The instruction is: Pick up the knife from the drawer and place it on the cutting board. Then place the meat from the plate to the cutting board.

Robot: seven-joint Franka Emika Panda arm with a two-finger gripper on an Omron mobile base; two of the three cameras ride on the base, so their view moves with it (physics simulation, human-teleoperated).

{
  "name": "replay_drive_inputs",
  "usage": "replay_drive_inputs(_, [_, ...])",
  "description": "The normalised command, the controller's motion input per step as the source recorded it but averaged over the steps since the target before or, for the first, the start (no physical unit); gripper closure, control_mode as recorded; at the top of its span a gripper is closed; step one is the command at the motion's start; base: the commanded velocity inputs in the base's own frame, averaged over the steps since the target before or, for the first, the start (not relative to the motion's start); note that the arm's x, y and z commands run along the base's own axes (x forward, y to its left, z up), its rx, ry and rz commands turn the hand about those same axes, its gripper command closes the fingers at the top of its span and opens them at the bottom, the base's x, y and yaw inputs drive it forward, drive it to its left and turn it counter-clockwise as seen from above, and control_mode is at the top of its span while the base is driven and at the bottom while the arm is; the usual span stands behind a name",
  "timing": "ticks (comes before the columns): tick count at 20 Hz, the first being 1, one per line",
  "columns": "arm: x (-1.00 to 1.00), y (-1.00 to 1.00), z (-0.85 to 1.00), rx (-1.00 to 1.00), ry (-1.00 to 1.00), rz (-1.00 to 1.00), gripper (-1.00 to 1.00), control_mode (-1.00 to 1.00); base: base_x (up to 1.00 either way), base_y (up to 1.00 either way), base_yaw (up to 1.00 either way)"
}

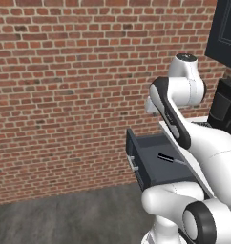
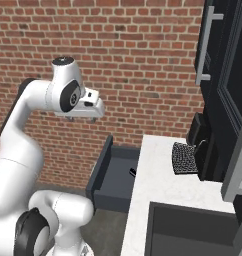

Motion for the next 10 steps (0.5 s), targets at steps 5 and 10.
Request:
replay_drive_inputs(5, [0.00,0.00,0.00,0.00,0.00,0.00,-1.00,1.00,0.00,0.00,0.00])
replay_drive_inputs(10, [0.00,0.00,0.00,0.00,0.00,0.00,-1.00,1.00,0.00,0.00,0.00])
